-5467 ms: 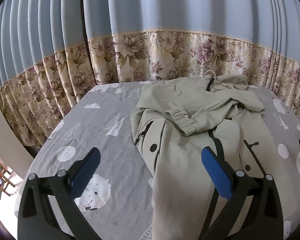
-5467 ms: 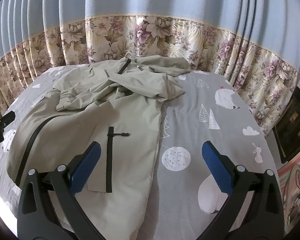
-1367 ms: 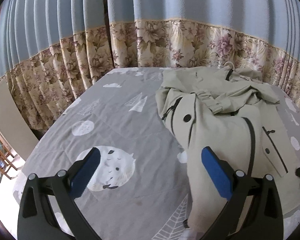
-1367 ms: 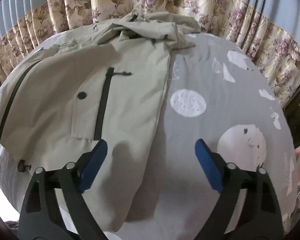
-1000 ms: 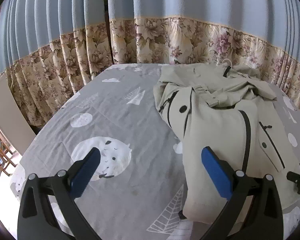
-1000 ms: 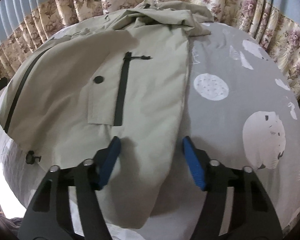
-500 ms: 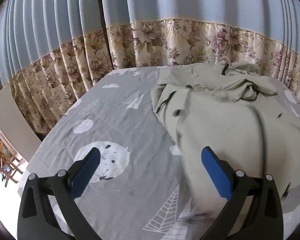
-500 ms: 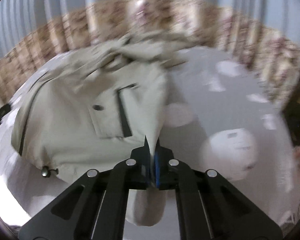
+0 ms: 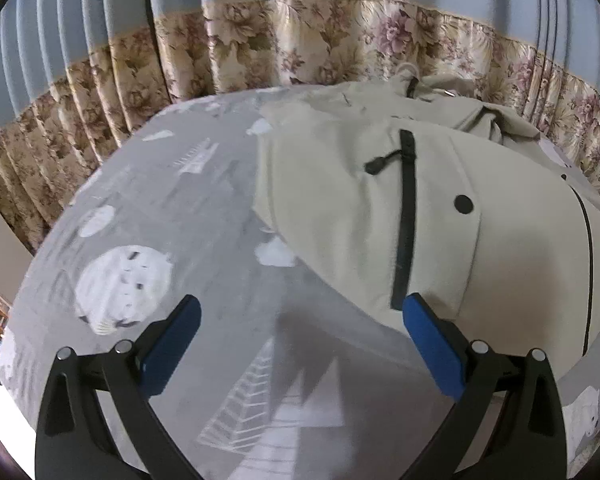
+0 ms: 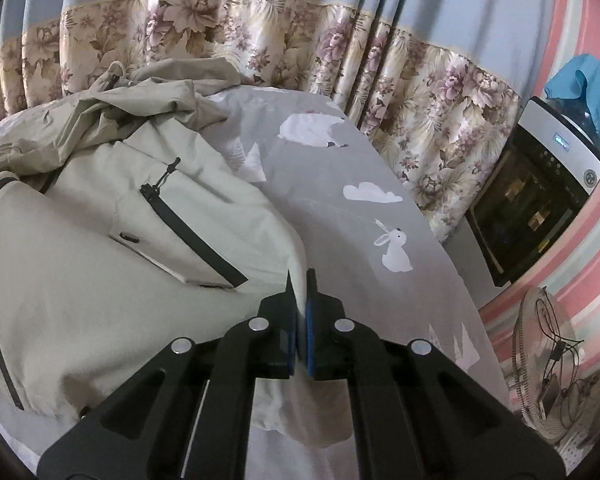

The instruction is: Fold large clothes

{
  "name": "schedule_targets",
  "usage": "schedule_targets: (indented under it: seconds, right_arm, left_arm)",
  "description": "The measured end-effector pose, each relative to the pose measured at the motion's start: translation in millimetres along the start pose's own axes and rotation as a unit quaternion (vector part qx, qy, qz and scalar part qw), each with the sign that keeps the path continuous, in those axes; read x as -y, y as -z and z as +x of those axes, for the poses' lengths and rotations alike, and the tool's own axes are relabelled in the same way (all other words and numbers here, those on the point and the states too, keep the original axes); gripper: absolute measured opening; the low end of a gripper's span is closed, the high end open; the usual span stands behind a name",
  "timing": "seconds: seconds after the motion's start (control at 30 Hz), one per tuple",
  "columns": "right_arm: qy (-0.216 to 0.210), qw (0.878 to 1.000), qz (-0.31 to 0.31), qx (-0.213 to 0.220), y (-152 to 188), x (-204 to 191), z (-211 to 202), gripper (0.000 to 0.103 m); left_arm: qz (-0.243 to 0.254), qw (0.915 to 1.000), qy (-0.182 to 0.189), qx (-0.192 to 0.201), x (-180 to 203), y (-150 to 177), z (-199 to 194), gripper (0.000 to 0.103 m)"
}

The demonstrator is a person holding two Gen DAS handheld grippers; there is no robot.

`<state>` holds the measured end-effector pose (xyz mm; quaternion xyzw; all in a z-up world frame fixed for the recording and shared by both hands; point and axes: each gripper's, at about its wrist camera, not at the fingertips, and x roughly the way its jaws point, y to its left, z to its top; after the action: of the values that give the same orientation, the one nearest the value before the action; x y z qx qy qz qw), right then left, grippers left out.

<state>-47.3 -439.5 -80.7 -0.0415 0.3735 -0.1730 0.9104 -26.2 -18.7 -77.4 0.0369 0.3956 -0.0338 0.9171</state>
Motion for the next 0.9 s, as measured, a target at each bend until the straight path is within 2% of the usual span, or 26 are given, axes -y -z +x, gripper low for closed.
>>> schedule_targets:
  seconds: [0.13, 0.27, 0.33, 0.37, 0.4, 0.43, 0.5, 0.63, 0.67, 0.73, 0.8, 0.9]
  right_arm:
    - [-0.012, 1.0, 0.011, 0.001, -0.7, 4.3, 0.8, 0.002]
    - [-0.018, 1.0, 0.019, 0.002, -1.0, 3.6, -2.3, 0.002]
    - [-0.021, 0.999, 0.026, 0.003, -0.8, 4.5, -2.5, 0.003]
    - [-0.022, 0.999, 0.03, 0.002, -0.6, 5.4, -2.1, 0.005]
    - [-0.026, 0.999, 0.034, 0.002, 0.0, 6.3, -2.4, 0.005]
    - [-0.027, 0.999, 0.035, 0.002, -0.2, 5.9, -2.7, 0.005]
    - [-0.028, 0.999, 0.034, 0.005, -0.3, 4.9, -4.8, 0.006]
    - [-0.042, 0.999, 0.033, 0.013, -2.0, 2.2, -11.7, 0.006]
    - [-0.044, 0.998, 0.033, 0.015, -2.4, 2.5, -13.4, 0.006]
    - [-0.051, 0.998, 0.036, 0.026, -5.8, 2.8, -20.9, 0.006]
    - [-0.058, 0.997, 0.035, 0.035, -9.5, 2.2, -28.5, 0.006]
    - [-0.075, 0.996, 0.028, 0.044, -12.9, -1.8, -37.4, 0.006]
  left_arm:
    - [-0.001, 0.9993, 0.038, -0.002, 14.5, -11.3, 12.1, 0.101]
    - [0.025, 0.9988, 0.033, -0.028, 38.5, -21.5, 34.6, 0.101]
    - [0.017, 0.998, 0.049, -0.035, 42.2, -26.0, 44.6, 0.1]
    - [0.009, 0.9977, 0.058, -0.035, 43.0, -28.5, 49.1, 0.093]
    - [0.006, 0.9971, 0.068, -0.035, 43.8, -29.0, 51.1, 0.078]
    - [0.004, 0.9963, 0.079, -0.034, 45.7, -30.6, 52.2, 0.069]
    - [0.003, 0.9962, 0.084, -0.024, 48.1, -33.7, 50.4, 0.04]
    - [-0.037, 0.9932, 0.109, -0.018, 30.8, -37.8, 46.8, 0.025]
    - [-0.037, 0.994, 0.102, -0.008, 27.2, -38.8, 41.0, 0.007]
    - [-0.026, 0.9962, 0.081, 0.019, 21.0, -42.8, 25.1, 0.002]
    - [-0.033, 0.9959, 0.075, 0.04, 8.1, -48.8, 6.8, 0.002]
    - [-0.021, 0.9968, 0.062, 0.045, 0.8, -54.6, -6.1, 0.002]
